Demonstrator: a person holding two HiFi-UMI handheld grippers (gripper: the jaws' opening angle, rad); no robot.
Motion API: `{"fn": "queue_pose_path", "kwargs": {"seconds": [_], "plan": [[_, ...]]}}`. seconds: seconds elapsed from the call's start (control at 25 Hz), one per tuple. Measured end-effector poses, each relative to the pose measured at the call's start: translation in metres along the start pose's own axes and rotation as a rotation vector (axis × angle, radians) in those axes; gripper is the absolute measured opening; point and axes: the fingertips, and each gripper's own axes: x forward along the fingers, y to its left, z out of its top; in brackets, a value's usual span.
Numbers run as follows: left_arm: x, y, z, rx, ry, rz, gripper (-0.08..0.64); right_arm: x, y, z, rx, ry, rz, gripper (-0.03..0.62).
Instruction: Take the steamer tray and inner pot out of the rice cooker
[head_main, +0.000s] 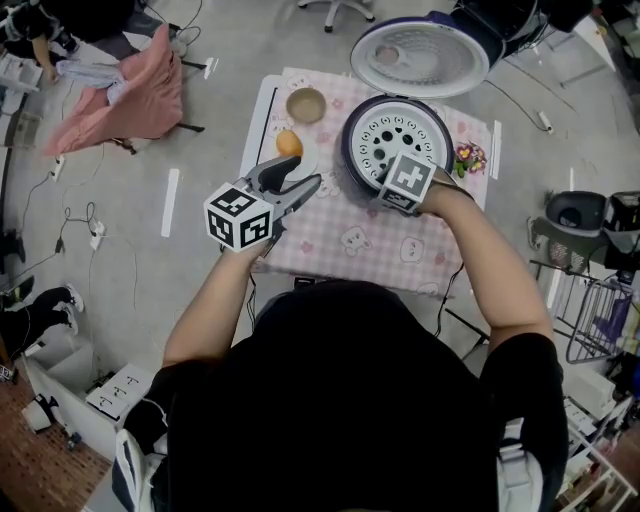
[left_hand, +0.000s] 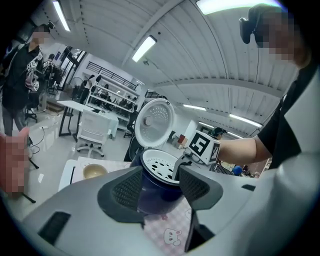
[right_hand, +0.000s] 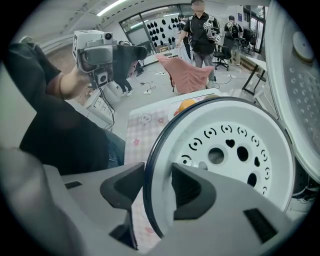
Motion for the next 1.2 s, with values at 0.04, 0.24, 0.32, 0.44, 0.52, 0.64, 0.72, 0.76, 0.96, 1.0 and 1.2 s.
{"fn": "queue_pose_path", "kwargs": {"seconds": [0.04, 0.24, 0.32, 0.44, 0.52, 0.64, 0.72, 0.76, 0.96, 1.0, 1.2], "plan": [[0.001, 0.000, 0.000, 0.000, 0.001, -0.001, 0.247, -0.001, -0.003, 0.001, -0.012, -0.006, -0.013, 0.180], [0.005, -0.003, 0.002, 0.003, 0.001, -0.011, 0.247, -0.008, 0.002, -0.006, -0.012, 0.014, -0.017, 0.166], [0.007, -0.005, 0.002, 0.006, 0.003, -0.017, 0.247, -0.013, 0.011, -0.014, 0.019, 0.048, -0.002, 0.151], [0.008, -0.007, 0.000, 0.006, 0.008, -0.029, 0.245, -0.023, 0.000, -0.008, -0.023, 0.027, -0.080, 0.097], [0.008, -0.008, 0.001, 0.008, 0.011, -0.034, 0.244, -0.025, -0.001, -0.010, -0.024, 0.035, -0.088, 0.095], [0.009, -0.011, 0.000, 0.013, 0.013, -0.040, 0.244, -0.027, 0.010, -0.025, 0.020, 0.075, -0.057, 0.087], [0.009, -0.014, 0.000, 0.016, 0.015, -0.044, 0.244, -0.032, 0.008, -0.028, 0.026, 0.075, -0.079, 0.063], [0.008, -0.015, 0.001, 0.017, 0.016, -0.045, 0.244, -0.035, 0.004, -0.026, 0.015, 0.066, -0.107, 0.061], [0.007, -0.020, 0.003, 0.020, 0.016, -0.059, 0.244, -0.051, -0.015, -0.012, -0.091, 0.035, -0.274, 0.046], [0.007, -0.022, 0.003, 0.021, 0.017, -0.061, 0.244, -0.054, -0.015, -0.012, -0.096, 0.029, -0.287, 0.044], [0.003, -0.032, 0.005, 0.031, 0.020, -0.071, 0.243, -0.065, -0.009, -0.009, -0.087, -0.012, -0.315, 0.034]]}}
